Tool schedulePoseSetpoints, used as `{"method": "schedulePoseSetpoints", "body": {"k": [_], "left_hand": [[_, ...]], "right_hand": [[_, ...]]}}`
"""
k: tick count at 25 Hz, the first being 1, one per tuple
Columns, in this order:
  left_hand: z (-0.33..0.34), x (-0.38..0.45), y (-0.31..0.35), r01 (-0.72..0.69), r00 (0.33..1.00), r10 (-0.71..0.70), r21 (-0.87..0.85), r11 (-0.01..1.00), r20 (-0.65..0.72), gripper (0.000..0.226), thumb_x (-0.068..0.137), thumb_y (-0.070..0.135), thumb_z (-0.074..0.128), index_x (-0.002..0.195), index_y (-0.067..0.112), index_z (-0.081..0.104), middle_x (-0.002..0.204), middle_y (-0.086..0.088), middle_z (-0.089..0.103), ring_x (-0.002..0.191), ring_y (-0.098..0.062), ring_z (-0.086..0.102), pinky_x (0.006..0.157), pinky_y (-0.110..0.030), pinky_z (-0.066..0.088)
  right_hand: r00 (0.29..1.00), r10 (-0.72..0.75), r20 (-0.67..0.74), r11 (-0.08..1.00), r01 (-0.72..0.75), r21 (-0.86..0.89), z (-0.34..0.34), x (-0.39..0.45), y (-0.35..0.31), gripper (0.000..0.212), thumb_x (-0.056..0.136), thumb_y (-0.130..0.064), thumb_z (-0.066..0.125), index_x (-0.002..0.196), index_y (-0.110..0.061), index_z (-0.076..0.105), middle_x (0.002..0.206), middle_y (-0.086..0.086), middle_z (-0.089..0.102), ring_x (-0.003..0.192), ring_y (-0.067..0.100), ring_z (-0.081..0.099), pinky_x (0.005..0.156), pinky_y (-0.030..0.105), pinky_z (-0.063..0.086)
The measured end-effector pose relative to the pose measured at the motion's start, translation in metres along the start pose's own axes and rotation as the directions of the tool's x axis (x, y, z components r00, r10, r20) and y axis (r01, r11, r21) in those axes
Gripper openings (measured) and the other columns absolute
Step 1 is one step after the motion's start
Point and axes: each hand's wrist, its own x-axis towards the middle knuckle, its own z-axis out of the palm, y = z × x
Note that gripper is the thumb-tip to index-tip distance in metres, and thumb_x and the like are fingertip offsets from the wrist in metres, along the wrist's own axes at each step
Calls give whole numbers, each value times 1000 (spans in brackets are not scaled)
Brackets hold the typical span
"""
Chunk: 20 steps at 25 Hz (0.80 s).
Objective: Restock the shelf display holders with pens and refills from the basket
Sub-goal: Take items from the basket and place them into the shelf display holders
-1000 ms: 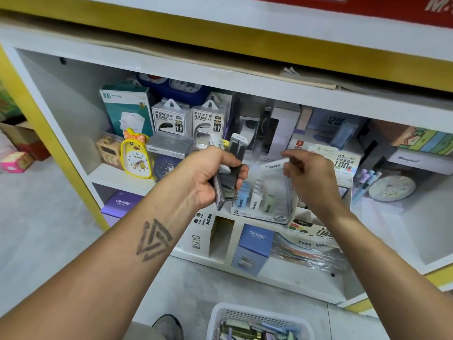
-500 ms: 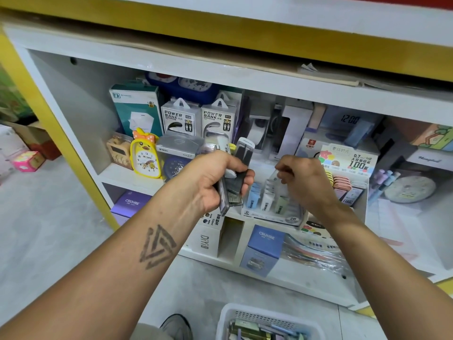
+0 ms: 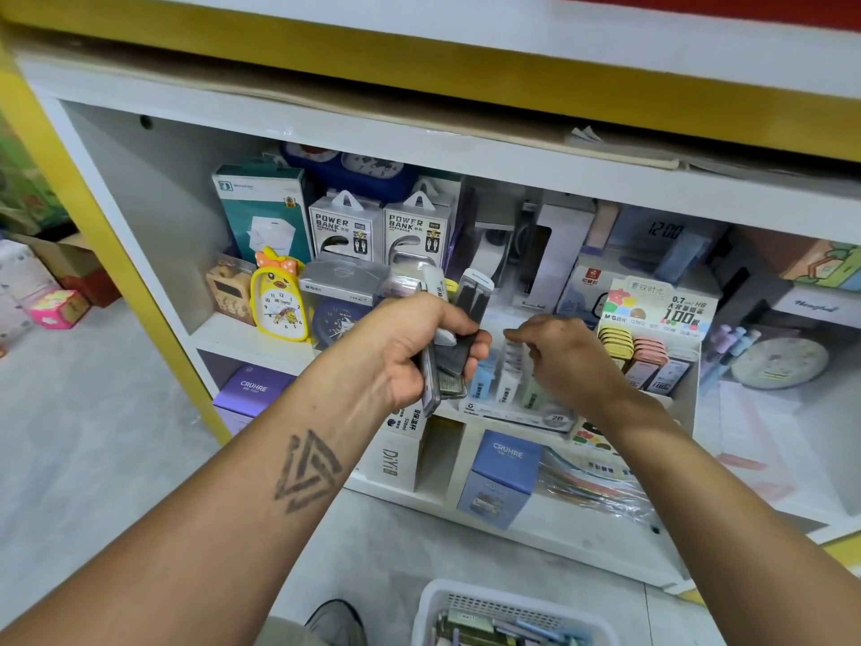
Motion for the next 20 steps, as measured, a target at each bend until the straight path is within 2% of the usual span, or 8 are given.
{"method": "schedulePoseSetpoints", "body": {"k": [2,3,6,9,11,13,15,20], "left_hand": [[3,1,-2,6,1000,-6,14,1000,17,21,89,-6,54,109,-2,58,73,-16,69,56,-19,65,49,-25,54],[5,1,-2,9,1000,-10,25,1000,26,19,89,-6,55,107,-2,59,73,-16,69,55,-19,65,49,-25,54],[13,0,-6,27,998,-33,90,996,60,10,87,-9,57,92,-4,64,69,-15,69,51,-17,64,50,-25,54],[25,-3,-13,32,996,-47,177,984,82,9,85,-11,60,81,-4,64,63,-13,66,48,-16,62,50,-24,52],[31,-4,-18,21,995,-41,211,977,89,11,85,-12,61,81,-2,63,63,-14,64,49,-17,61,50,-25,51],[35,-5,-20,40,992,-66,227,973,111,9,85,-10,63,83,-1,63,69,-15,64,51,-17,61,50,-25,51],[36,-6,-20,69,984,-103,220,973,145,6,85,-7,65,85,-1,66,73,-14,65,53,-16,62,52,-25,53],[31,-5,-15,93,985,-115,169,981,126,7,87,-8,60,87,-5,67,74,-14,69,55,-16,64,53,-25,55]], "right_hand": [[998,37,-48,998,-34,50,-6,1,-4,41,93,5,54,128,-12,67,119,5,67,104,15,62,95,27,50],[988,117,-105,978,-97,185,-14,1,-9,34,96,-4,57,126,-16,68,115,-1,67,97,7,61,88,19,50],[941,298,-162,721,-110,684,-42,4,-24,19,95,-27,65,113,-26,73,101,-12,70,90,0,62,78,14,51],[979,199,-33,677,-113,727,-57,3,-39,30,84,-43,74,112,-30,74,113,-6,62,106,7,59,90,19,47],[985,159,61,680,-154,717,-58,-1,-43,36,77,-41,78,109,-25,76,120,-6,60,115,5,57,100,27,46],[973,224,57,591,-182,786,-60,-4,-39,31,75,-26,83,103,-13,77,116,-1,66,112,10,62,102,37,49],[952,302,42,475,-189,859,-64,-7,-30,25,76,-14,83,99,-5,76,107,5,73,101,15,68,97,38,53],[881,462,97,-9,-104,995,-73,-12,-14,25,95,-4,62,120,0,62,99,20,74,90,26,72,81,33,58]]}}
